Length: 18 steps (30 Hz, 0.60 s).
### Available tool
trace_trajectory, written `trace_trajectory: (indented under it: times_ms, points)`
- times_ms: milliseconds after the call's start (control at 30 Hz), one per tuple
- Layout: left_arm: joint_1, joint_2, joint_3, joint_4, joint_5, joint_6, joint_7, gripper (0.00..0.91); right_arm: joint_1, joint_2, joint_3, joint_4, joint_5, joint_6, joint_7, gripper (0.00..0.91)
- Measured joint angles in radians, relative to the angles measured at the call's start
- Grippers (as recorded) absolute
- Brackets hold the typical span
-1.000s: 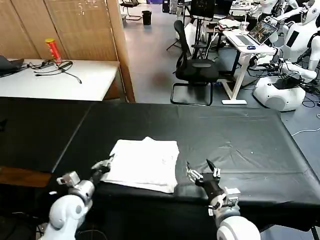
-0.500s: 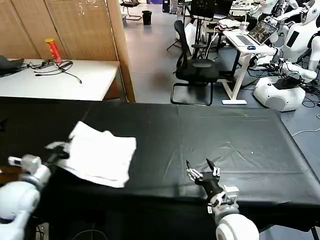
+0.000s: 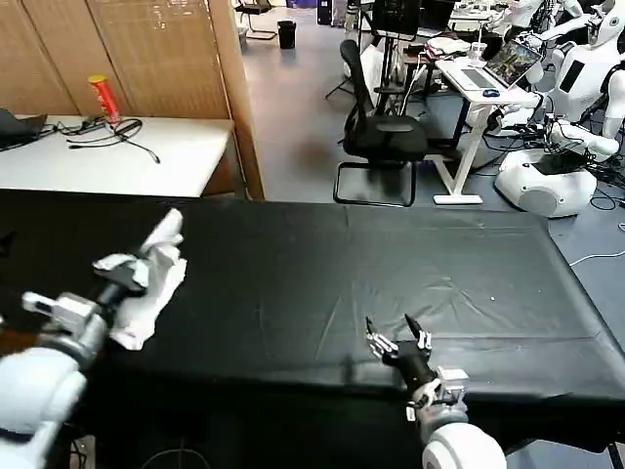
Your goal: Fold and organize the clothes.
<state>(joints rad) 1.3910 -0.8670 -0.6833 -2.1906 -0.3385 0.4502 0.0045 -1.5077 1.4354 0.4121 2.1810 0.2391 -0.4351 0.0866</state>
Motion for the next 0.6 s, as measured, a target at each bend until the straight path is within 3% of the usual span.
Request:
trace_trajectory:
  times_ms: [100, 133, 367, 600]
  points:
    - [-0.015, -0.073, 0.107, -0.004, -0.009, 0.001, -0.024, 0.000, 0.002, 0.004, -0.003, -0.008, 0.012, -0.006, 0.000, 0.878]
    - [-0.023, -0.102, 0.146, -0.003, -0.006, -0.003, -0.027, 0.878, 0.004, 0.005, -0.008, -0.007, 0.024, -0.012, 0.000, 0.878]
    - [-0.038, -0.239, 0.320, 0.013, 0.014, -0.041, 0.034, 0.878, 0.025, -0.007, -0.034, -0.002, 0.126, -0.068, -0.009, 0.878]
    - [-0.043, -0.254, 0.342, -0.013, -0.002, -0.093, 0.105, 0.878, 0.070, -0.030, -0.088, -0.033, 0.245, -0.133, 0.000, 0.878]
